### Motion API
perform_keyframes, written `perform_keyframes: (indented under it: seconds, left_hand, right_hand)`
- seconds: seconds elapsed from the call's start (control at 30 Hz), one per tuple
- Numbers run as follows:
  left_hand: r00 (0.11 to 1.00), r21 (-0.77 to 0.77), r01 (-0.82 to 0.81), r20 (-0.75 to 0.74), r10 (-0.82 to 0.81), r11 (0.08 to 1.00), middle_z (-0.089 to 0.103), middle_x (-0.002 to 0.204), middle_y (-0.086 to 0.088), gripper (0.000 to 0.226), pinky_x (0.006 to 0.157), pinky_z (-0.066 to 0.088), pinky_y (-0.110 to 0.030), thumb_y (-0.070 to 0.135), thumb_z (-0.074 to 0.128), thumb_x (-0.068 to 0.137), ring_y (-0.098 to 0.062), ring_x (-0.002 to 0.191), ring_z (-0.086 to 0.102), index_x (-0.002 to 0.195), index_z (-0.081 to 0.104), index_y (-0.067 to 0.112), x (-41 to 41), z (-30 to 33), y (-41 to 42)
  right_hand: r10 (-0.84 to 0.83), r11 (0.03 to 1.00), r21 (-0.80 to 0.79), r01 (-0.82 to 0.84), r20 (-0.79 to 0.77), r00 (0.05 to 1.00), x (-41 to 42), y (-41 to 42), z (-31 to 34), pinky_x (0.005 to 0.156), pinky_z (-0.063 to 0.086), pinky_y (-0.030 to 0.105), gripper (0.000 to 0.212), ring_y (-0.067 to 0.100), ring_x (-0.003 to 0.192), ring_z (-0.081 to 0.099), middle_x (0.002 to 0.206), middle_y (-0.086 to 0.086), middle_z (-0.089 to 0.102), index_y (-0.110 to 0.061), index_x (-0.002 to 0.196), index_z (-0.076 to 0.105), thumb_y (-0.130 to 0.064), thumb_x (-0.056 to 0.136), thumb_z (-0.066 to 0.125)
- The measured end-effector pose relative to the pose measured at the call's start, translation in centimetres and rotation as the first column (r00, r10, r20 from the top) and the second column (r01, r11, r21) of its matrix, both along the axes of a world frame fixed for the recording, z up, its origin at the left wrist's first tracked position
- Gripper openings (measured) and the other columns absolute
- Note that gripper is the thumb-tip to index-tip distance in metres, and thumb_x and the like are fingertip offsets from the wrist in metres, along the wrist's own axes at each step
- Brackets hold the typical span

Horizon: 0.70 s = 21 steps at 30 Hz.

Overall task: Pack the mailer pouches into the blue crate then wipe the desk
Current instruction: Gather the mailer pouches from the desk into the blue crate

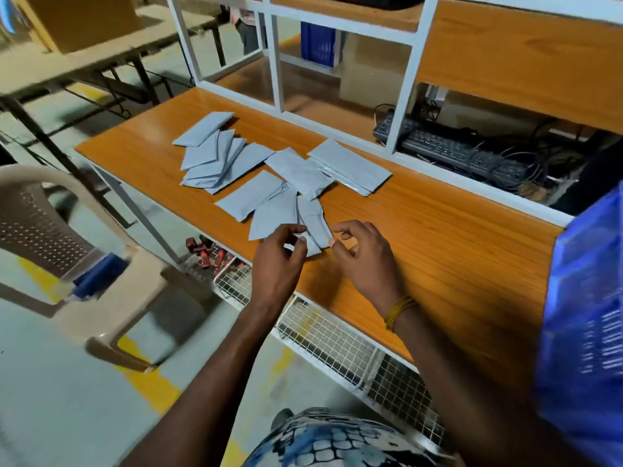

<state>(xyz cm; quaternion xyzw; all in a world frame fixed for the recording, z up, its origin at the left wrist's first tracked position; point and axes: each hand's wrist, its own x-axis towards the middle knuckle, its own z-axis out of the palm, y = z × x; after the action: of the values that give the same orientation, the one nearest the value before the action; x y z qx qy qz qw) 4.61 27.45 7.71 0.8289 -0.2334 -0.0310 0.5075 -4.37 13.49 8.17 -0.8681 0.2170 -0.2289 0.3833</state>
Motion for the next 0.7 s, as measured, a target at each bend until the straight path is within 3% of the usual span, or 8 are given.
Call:
perform_keyframes:
  seconds: [0.07, 0.2, 0.33, 0.43, 0.6, 0.7]
  left_hand:
    - [1.0, 0.02, -0.009, -0.002, 0.009, 1.0, 0.067, 0.095, 0.011, 0.02, 0.054, 0.037, -0.012, 0.027, 0.058, 0.096, 0.002, 0.062, 0.058, 0.115, 0.067, 0.026, 1.9, -0.2, 1.0]
    - [1.0, 0.037, -0.024, -0.014, 0.025, 0.999, 0.067, 0.1, 0.009, 0.023, 0.062, 0.041, -0.02, 0.029, 0.057, 0.096, -0.005, 0.078, 0.062, 0.116, 0.067, 0.025, 5.0, -0.7, 2.1]
    - [0.999, 0.091, -0.01, -0.042, 0.014, 0.996, 0.068, 0.101, 0.005, 0.024, 0.061, 0.04, -0.024, 0.029, 0.057, 0.097, -0.01, 0.072, 0.061, 0.118, 0.067, 0.023, 7.9, -1.7, 1.7]
    - [0.998, 0.134, -0.01, -0.059, 0.018, 0.991, 0.071, 0.103, -0.002, 0.024, 0.07, 0.045, -0.028, 0.027, 0.058, 0.096, -0.016, 0.082, 0.063, 0.117, 0.068, 0.02, 10.1, -2.7, 0.5]
    - [0.997, 0.292, 0.007, -0.075, 0.015, 0.956, 0.071, 0.104, -0.004, 0.028, 0.073, 0.044, -0.027, 0.03, 0.058, 0.095, -0.02, 0.098, 0.065, 0.121, 0.067, 0.021, 13.8, -3.8, -2.7]
    - [0.995, 0.381, 0.027, -0.099, 0.012, 0.924, 0.066, 0.115, -0.009, 0.033, 0.081, 0.049, -0.033, 0.033, 0.058, 0.094, -0.026, 0.105, 0.063, 0.124, 0.063, 0.022, 16.2, -5.1, -5.0]
  right_hand:
    - [0.005, 1.0, 0.013, -0.005, -0.008, 1.0, 1.9, 0.9, -0.5, 0.07, 0.056, 0.03, 0.021, 0.01, 0.081, 0.062, 0.112, -0.001, 0.058, -0.029, 0.113, 0.065, -0.029, 0.093, 0.064]
    - [0.025, 1.0, 0.001, -0.025, -0.058, 0.998, 4.9, 2.0, -1.5, 0.068, 0.052, 0.026, 0.02, 0.013, 0.085, 0.06, 0.109, -0.001, 0.057, -0.029, 0.112, 0.064, -0.028, 0.092, 0.063]
    - [0.039, 0.999, 0.007, -0.039, -0.093, 0.995, 7.6, 1.7, -2.4, 0.075, 0.057, 0.035, 0.019, 0.015, 0.095, 0.059, 0.109, 0.002, 0.058, -0.028, 0.11, 0.065, -0.027, 0.091, 0.063]
    - [0.065, 0.998, 0.004, -0.065, -0.14, 0.988, 9.7, 0.5, -3.5, 0.078, 0.057, 0.037, 0.017, 0.013, 0.099, 0.059, 0.11, 0.002, 0.059, -0.029, 0.108, 0.065, -0.029, 0.091, 0.064]
    - [0.086, 0.996, 0.018, -0.084, -0.188, 0.978, 14.5, -2.0, -4.6, 0.075, 0.048, 0.026, 0.016, 0.01, 0.098, 0.058, 0.112, 0.001, 0.06, -0.026, 0.107, 0.066, -0.026, 0.091, 0.065]
    - [0.086, 0.996, 0.03, -0.081, -0.202, 0.976, 17.8, -3.8, -5.2, 0.077, 0.043, 0.021, 0.017, 0.013, 0.101, 0.059, 0.115, 0.004, 0.06, -0.02, 0.109, 0.066, -0.022, 0.092, 0.065]
